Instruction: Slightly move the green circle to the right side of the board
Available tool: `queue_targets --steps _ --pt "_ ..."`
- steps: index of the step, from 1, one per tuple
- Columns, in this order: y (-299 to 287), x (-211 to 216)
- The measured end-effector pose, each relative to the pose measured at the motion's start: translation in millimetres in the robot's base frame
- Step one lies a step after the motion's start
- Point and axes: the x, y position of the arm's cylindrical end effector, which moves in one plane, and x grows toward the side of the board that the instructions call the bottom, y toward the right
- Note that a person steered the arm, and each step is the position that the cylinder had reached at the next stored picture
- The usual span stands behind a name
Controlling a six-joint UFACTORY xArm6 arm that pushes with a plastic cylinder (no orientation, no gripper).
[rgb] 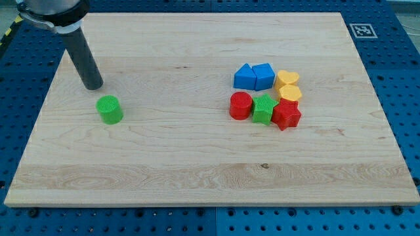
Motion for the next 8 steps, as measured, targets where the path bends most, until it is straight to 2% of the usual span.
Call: queue_targets --steps 3,5,8 --pt "-1 20" --pt "0 54" --pt "11 70"
